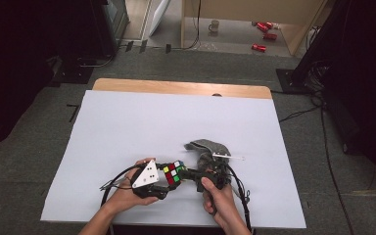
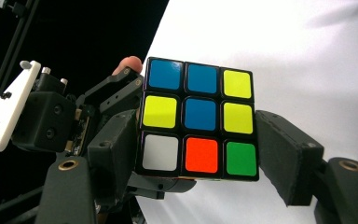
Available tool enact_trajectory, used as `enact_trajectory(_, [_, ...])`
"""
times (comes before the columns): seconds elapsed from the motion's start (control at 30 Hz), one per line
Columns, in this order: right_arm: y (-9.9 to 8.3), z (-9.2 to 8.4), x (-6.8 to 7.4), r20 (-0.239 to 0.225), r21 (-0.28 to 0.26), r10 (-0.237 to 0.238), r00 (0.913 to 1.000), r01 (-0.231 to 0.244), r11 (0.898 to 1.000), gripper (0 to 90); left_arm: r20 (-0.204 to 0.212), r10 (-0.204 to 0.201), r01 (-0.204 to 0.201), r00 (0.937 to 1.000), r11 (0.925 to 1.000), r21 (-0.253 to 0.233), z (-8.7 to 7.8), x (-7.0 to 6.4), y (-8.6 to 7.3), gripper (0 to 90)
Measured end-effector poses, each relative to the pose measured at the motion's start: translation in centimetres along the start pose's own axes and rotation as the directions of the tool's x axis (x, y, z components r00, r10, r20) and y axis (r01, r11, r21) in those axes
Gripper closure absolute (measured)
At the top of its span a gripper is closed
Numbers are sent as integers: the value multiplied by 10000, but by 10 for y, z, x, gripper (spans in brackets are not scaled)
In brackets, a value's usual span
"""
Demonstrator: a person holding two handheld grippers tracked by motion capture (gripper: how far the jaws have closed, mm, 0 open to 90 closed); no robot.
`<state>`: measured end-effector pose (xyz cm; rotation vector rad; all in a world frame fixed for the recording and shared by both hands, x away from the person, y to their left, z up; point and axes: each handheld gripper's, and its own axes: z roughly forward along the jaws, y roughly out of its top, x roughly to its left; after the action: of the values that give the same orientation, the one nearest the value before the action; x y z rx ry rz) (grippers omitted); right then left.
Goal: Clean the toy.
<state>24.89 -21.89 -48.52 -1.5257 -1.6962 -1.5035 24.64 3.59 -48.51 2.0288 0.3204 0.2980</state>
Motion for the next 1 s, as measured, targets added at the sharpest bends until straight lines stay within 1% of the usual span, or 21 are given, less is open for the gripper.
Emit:
enact_trajectory(0.13, [0, -1, -1, -37, -8, -5, 10000, 5, 10000, 336, 30, -4, 4, 10000, 10000, 47, 0, 0, -1, 344])
enact_trajectory(0.37, [0, 1, -1, -31, 204, 96, 9999, -95, 9997, 319, -9, 417, -417, 9991, 9991, -38, 0, -3, 0, 346])
enact_trajectory(0.4, [-1, 4, 0, 27, 426, 116, 9999, -117, 9990, 306, 13, 482, -482, 9988, 9988, -69, 1, -4, 0, 346])
enact_trajectory(0.43, [-2, 7, 0, 30, 517, 105, 9999, -107, 9986, 298, -15, 617, -617, 9981, 9981, -40, 2, -6, 0, 346])
enact_trajectory(0.47, [-2, 7, 0, 30, 517, 105, 9999, -107, 9986, 298, -15, 617, -617, 9981, 9981, -40, 2, -6, 0, 346])
enact_trajectory(0.53, [-3, 8, 0, 121, 557, 51, 9999, -58, 9984, 300, 27, 561, -561, 9984, 9984, -51, 1, -5, 0, 346])
enact_trajectory(0.57, [-2, 8, 0, 42, 563, 91, 9999, -93, 9984, 309, 52, 524, -523, 9986, 9986, -76, 1, -4, 0, 346])
enact_trajectory(0.6, [-2, 6, -1, -146, 505, 169, 9998, -161, 9986, 326, 97, 433, -432, 9990, 9990, -95, 0, -3, 0, 346])
enact_trajectory(0.63, [-1, 5, -1, -202, 456, 181, 9996, -172, 9988, 335, 69, 424, -424, 9991, 9991, -60, 1, -3, 0, 345])
enact_trajectory(0.67, [-1, 5, -1, -202, 456, 181, 9996, -172, 9988, 335, 69, 424, -424, 9991, 9991, -60, 1, -3, 0, 344])
enact_trajectory(0.7, [-1, 5, -2, -129, 450, 97, 9999, -91, 9989, 338, 97, 425, -426, 9990, 9990, 94, 2, -4, -1, 342])
enact_trajectory(0.73, [-1, 5, -2, -129, 450, 97, 9999, -91, 9989, 338, 97, 425, -426, 9990, 9990, 94, 2, -4, -1, 341])
enact_trajectory(0.77, [-2, 5, -2, -5, 528, 62, 10000, -62, 9986, 341, 154, 396, -399, 9991, 9990, 192, 3, -4, -1, 339])
enact_trajectory(0.87, [-2, 6, -3, -20, 537, 19, 10000, -18, 9986, 342, 186, 322, -325, 9993, 9993, 177, 3, -3, -1, 332])
enact_trajectory(0.9, [-3, 6, -2, 38, 452, -68, 10000, 66, 9990, 344, 222, 156, -158, 9996, 9998, 107, 3, -3, 0, 327])
enact_trajectory(0.93, [-3, 6, -2, 38, 452, -68, 10000, 66, 9990, 344, 222, 156, -158, 9996, 9998, 107, 3, -3, 0, 321])
enact_trajectory(0.97, [-3, 6, 0, 67, 381, -226, 9997, 224, 9990, 344, 321, -30, 27, 9995, 10000, 71, 3, -2, 1, 314])
enact_trajectory(1.0, [-3, 6, 0, 43, 370, -278, 9996, 276, 9989, 345, 375, -135, 133, 9992, 9999, 76, 3, -1, 1, 305])
